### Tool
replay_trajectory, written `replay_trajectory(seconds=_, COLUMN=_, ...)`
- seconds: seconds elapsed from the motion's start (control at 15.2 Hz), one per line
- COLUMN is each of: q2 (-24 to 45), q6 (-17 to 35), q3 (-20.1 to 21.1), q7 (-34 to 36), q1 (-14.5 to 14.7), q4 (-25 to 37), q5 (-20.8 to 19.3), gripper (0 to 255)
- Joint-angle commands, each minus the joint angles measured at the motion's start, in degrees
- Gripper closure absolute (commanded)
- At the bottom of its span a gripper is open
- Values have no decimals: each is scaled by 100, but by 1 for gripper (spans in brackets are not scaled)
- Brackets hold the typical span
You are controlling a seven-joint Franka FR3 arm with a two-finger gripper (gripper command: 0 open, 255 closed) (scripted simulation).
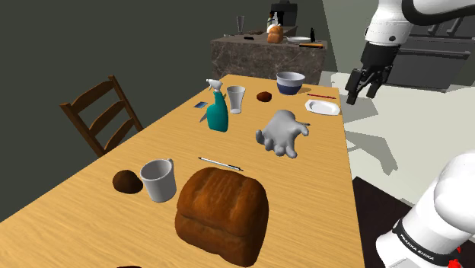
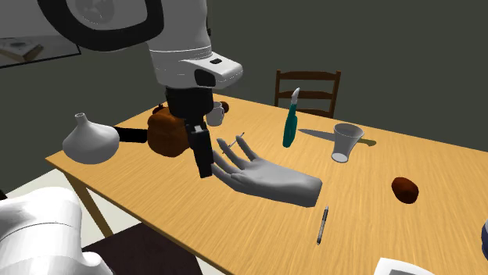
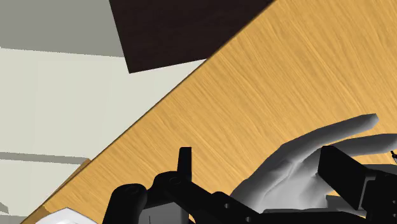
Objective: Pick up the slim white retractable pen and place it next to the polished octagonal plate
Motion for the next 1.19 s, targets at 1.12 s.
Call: replay_trajectory(seconds=1.12, q2=3046, q6=2234, q3=80, q7=-956, q1=1015, q4=785, q5=997, gripper=0)
